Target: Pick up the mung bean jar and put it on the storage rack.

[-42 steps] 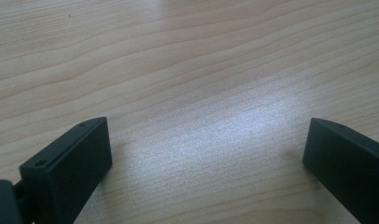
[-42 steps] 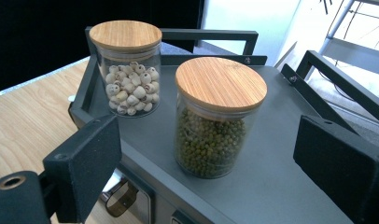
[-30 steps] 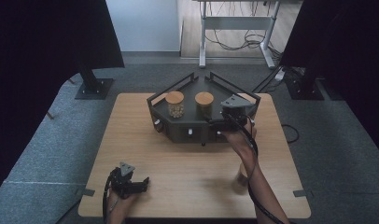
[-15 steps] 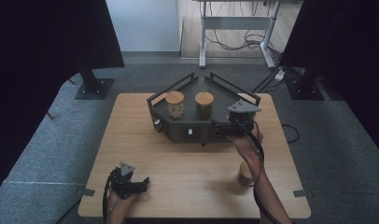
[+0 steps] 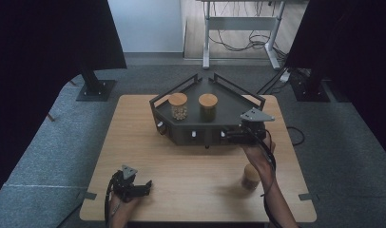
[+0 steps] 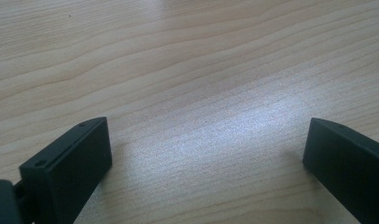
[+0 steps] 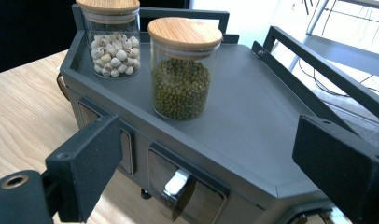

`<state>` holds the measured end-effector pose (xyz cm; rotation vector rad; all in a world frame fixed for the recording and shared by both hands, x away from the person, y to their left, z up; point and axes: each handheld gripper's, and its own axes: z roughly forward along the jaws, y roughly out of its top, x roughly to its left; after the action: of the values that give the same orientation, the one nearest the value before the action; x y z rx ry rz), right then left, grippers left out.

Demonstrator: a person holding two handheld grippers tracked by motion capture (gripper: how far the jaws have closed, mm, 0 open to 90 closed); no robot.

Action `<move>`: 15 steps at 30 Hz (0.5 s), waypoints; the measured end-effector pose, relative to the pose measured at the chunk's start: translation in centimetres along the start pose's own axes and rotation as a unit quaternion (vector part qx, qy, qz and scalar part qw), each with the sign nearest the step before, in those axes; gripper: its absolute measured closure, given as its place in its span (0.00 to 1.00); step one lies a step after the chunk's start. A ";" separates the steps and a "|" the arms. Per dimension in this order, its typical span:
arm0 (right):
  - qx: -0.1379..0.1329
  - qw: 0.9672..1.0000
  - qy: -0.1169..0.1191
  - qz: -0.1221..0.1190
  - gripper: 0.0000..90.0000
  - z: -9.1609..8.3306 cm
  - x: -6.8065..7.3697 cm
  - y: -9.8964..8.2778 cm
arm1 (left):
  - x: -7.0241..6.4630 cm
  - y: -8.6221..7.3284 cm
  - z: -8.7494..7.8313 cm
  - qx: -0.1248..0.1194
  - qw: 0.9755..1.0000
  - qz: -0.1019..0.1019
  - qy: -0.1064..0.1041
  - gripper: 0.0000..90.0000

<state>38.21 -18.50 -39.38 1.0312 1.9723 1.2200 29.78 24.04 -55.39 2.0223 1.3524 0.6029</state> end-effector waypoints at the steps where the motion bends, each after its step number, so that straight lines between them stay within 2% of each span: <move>1: 0.002 1.000 -0.001 -0.001 0.09 -0.1 0.0 -0.1 | 0.0 0.0 0.0 0.000 1.000 0.000 0.000 0.01; 15: 0.007 1.000 -0.019 0.007 0.07 -1.6 -0.7 -1.7 | 0.0 0.0 0.0 0.000 1.000 0.000 0.000 0.01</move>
<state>36.79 -20.32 -40.22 1.0691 1.9503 1.1871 29.78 24.05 -55.38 2.0231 1.3527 0.6022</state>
